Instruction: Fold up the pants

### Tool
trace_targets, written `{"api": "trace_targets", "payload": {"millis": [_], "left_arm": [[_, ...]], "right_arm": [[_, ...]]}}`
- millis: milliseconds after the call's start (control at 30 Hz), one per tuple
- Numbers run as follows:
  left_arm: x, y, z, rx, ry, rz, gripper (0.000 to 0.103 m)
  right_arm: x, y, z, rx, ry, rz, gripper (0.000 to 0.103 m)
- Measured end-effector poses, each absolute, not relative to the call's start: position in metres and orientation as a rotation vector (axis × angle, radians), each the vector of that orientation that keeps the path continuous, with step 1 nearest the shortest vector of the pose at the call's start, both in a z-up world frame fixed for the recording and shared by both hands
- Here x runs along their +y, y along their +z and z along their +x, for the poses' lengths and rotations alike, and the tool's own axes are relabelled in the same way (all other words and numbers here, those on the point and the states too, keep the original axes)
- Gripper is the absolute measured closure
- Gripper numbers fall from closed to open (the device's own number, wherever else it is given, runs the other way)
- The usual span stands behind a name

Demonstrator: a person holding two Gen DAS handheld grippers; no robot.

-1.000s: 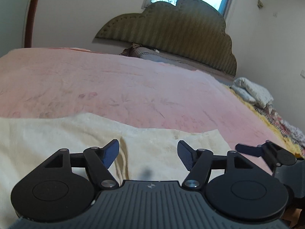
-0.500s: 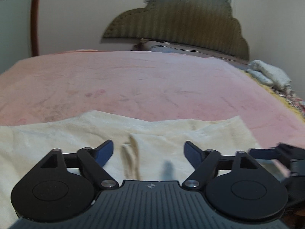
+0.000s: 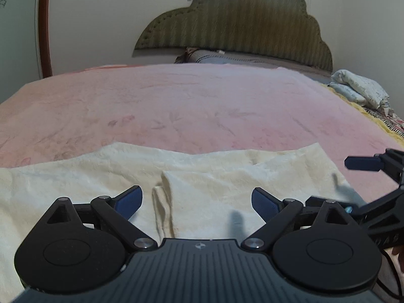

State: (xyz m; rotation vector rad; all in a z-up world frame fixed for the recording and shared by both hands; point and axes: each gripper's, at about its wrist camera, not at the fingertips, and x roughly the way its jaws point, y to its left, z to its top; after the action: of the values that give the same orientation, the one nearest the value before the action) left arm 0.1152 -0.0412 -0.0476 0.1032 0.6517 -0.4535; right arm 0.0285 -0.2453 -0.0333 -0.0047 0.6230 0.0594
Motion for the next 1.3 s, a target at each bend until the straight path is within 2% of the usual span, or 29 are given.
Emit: {"api": "trace_targets", "payload": {"millis": [200,300,567,733,833,1067,1200,1300], "left_arm": [[-0.042,-0.067,0.121,0.676,-0.403,0.15,0.007],[-0.042,-0.062,0.118,0.66,-0.371,0.172,0.008],[-0.032,-0.04,0.115,0.579,-0.363,0.126,0.006],[-0.059,-0.059,0.139,0.623,-0.295,0.299,0.004],[-0.052,-0.06,0.135,0.621,-0.278,0.271,0.006],[-0.023,-0.048,0.104,0.619,-0.335,0.247,0.005],[-0.019,-0.063,0.089,0.594,-0.377,0.285,0.001],[-0.013,-0.06,0.087,0.597,-0.343,0.236,0.002]], "right_arm": [[-0.265,-0.043,0.078,0.818,0.203,0.109,0.0],[-0.253,-0.051,0.099,0.865,0.196,0.016,0.0],[-0.26,-0.035,0.103,0.825,0.124,0.063,0.0],[-0.252,-0.047,0.118,0.849,0.073,-0.043,0.0],[-0.262,-0.051,0.135,0.85,0.083,0.032,0.0],[-0.25,-0.032,0.077,0.772,0.109,0.022,0.0],[-0.233,-0.047,0.047,0.829,0.173,-0.01,0.0],[-0.238,-0.053,0.036,0.793,0.172,0.022,0.0]]}}
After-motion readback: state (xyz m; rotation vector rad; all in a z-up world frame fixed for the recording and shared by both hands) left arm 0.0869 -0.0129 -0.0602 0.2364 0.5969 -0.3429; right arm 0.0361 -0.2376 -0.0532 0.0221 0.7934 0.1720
